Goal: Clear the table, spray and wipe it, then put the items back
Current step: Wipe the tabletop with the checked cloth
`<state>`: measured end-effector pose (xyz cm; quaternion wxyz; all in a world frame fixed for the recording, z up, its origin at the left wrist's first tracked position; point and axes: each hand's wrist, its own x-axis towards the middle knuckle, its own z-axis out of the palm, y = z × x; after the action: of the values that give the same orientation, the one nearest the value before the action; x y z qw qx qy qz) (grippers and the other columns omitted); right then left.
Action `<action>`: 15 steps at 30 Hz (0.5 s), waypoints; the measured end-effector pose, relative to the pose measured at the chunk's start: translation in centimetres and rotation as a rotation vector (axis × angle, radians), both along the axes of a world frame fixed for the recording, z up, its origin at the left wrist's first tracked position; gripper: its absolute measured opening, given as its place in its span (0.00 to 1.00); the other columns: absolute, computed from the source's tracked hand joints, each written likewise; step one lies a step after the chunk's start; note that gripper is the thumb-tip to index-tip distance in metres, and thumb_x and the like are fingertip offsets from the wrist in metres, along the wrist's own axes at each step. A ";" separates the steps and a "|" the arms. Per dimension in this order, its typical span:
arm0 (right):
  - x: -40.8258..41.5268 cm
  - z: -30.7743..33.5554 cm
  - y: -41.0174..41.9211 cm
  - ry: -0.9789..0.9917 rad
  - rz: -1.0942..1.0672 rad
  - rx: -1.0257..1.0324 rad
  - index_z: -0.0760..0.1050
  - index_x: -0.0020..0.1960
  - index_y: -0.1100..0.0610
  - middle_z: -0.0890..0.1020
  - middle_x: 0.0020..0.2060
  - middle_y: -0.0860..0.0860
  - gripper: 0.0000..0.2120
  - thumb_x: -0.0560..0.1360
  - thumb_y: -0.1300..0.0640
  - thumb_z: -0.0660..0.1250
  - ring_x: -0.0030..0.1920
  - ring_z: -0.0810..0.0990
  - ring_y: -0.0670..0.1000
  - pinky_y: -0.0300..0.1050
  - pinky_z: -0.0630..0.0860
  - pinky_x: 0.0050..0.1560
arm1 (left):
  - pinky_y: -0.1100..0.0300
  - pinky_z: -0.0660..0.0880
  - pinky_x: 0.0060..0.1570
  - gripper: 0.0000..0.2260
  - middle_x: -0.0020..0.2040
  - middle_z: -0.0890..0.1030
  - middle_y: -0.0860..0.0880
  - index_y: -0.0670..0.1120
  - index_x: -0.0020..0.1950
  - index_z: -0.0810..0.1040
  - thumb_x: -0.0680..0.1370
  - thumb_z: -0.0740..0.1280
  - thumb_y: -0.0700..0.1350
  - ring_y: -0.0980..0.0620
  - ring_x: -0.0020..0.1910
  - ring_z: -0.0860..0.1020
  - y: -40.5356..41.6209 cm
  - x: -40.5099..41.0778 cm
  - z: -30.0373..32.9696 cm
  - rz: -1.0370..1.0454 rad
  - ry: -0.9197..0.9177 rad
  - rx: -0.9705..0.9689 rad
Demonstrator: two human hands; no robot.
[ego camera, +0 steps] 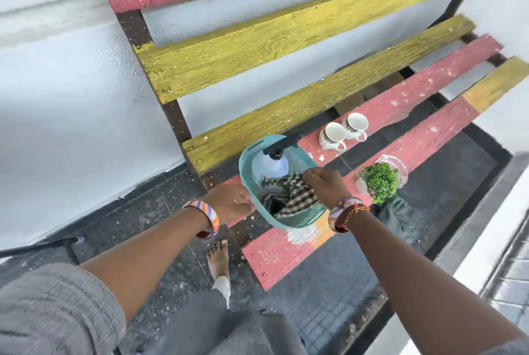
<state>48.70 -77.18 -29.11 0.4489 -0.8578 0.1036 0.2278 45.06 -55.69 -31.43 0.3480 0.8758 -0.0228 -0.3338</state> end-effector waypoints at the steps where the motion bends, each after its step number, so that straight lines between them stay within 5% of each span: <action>1: -0.4 1.2 0.0 -0.014 -0.034 0.072 0.71 0.34 0.62 0.67 0.28 0.51 0.14 0.77 0.62 0.60 0.28 0.64 0.47 0.39 0.63 0.32 | 0.53 0.72 0.64 0.20 0.65 0.76 0.44 0.41 0.66 0.71 0.76 0.66 0.48 0.46 0.62 0.76 -0.7 -0.5 0.6 -0.019 -0.026 -0.012; 4: -1.4 4.9 0.5 -0.070 -0.124 0.280 0.74 0.42 0.69 0.74 0.33 0.58 0.11 0.76 0.61 0.61 0.36 0.72 0.51 0.47 0.70 0.43 | 0.48 0.69 0.67 0.37 0.71 0.68 0.46 0.43 0.74 0.61 0.71 0.71 0.55 0.45 0.68 0.71 -2.2 -1.8 3.1 0.027 -0.124 -0.100; 7: -2.2 8.8 2.0 -0.082 -0.138 0.406 0.77 0.44 0.69 0.81 0.41 0.66 0.12 0.75 0.59 0.62 0.42 0.76 0.54 0.50 0.72 0.48 | 0.46 0.69 0.67 0.43 0.71 0.69 0.44 0.42 0.73 0.61 0.65 0.75 0.56 0.43 0.69 0.69 -3.0 -2.8 6.4 0.159 -0.210 -0.228; 11: -3.2 14.1 4.9 -0.082 -0.122 0.574 0.76 0.36 0.58 0.81 0.31 0.54 0.09 0.74 0.61 0.62 0.39 0.77 0.56 0.51 0.74 0.45 | 0.46 0.67 0.69 0.61 0.72 0.65 0.50 0.48 0.75 0.56 0.48 0.76 0.68 0.48 0.70 0.66 -2.7 -5.1 11.4 0.285 -0.219 -0.387; 13: -4.0 16.7 6.8 -0.070 -0.153 0.685 0.75 0.36 0.61 0.80 0.30 0.57 0.12 0.77 0.61 0.59 0.35 0.80 0.56 0.53 0.79 0.42 | 0.49 0.68 0.68 0.59 0.68 0.70 0.52 0.50 0.70 0.63 0.44 0.72 0.73 0.52 0.67 0.69 -1.9 -6.7 13.4 0.296 -0.288 -0.471; 15: -4.5 18.9 8.7 -0.043 -0.211 0.780 0.72 0.36 0.63 0.80 0.22 0.55 0.14 0.78 0.62 0.56 0.23 0.80 0.53 0.45 0.80 0.26 | 0.51 0.71 0.65 0.46 0.60 0.77 0.50 0.52 0.60 0.72 0.47 0.73 0.71 0.52 0.59 0.75 -1.2 -7.8 14.7 0.317 -0.313 -0.571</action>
<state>44.15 -68.43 -10.20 0.7635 -0.6126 0.0873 0.1846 37.28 -56.88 -16.73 0.6183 0.7764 -0.0318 -0.1177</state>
